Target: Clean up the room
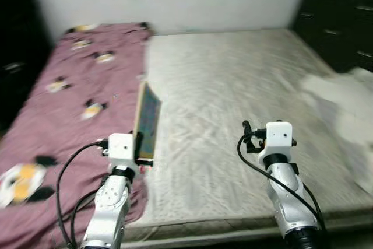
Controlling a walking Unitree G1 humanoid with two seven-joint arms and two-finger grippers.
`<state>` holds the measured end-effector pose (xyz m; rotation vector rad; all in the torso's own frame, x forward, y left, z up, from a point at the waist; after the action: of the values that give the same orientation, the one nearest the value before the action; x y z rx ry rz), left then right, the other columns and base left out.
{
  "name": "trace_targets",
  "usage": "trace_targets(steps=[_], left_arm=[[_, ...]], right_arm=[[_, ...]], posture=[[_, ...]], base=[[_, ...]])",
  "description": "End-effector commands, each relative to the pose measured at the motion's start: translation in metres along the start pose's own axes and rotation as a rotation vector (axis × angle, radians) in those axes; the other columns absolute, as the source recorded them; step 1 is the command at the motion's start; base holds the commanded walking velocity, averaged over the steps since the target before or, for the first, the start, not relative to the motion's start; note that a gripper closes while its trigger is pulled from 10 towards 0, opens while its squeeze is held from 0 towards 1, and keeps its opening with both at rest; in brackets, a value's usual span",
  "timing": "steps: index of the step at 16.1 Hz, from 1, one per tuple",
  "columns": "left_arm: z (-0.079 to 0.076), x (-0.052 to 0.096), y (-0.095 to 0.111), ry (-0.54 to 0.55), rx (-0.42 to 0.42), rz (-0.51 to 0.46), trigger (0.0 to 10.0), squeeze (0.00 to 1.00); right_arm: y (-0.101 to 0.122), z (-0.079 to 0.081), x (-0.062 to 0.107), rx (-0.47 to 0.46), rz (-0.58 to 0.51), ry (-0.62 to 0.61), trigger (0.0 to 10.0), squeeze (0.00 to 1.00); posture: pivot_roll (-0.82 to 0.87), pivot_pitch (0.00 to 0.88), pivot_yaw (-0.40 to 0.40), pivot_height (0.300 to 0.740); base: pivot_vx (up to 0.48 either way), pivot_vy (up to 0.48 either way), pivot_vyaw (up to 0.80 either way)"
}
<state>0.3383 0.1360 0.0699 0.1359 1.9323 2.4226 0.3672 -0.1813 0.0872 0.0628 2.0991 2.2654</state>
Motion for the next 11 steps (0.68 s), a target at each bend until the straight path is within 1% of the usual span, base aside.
trace_targets(steps=[1, 2, 7, 11], left_arm=[[0.0053, -0.0023, 0.0105, 0.008, -0.018, -0.035, 10.0, 0.00], [0.0046, -0.0023, 0.0102, 0.005, -0.019, -0.034, 10.0, 0.00], [0.0006, -0.0037, 0.0116, -0.006, -0.011, -0.038, 10.0, 0.00], [-0.0012, -0.0034, 0.0111, -0.011, -0.009, -0.035, 10.0, 0.00]], right_arm=[[0.0072, -0.0012, -0.0027, -0.011, -0.019, -0.011, 10.0, 0.00], [0.0080, -0.0013, -0.0024, -0.014, -0.023, -0.011, 10.0, 0.00], [0.0086, 0.0047, -0.0023, -0.001, -0.027, 0.013, 10.0, 0.00], [0.0107, 0.0066, -0.0022, 0.002, -0.037, 0.025, 10.0, 0.00]], posture=[[-0.01, 0.000, 0.049, 0.740], [-0.01, 0.000, 0.049, 0.740], [-0.01, 0.000, 0.044, 0.740], [-0.02, 0.000, 0.044, 0.740]], base=[[0.000, 0.000, -0.80], [0.000, 0.000, -0.50], [0.000, 0.000, 0.00], [0.000, -0.258, 0.00]])
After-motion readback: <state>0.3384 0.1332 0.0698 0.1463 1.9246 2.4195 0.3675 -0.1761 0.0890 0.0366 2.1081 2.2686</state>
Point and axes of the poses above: a point about 5 cm out from each wrist's last joint towards the gripper, its own x axis pointing back from the gripper into the wrist, its own y axis along the axis of the wrist's last joint, z = x × y, the point moved 6 cm from there along -x, pointing out of the wrist towards the gripper, and after that the axes turned 12 degrees about -x, right-handed, at the moved point
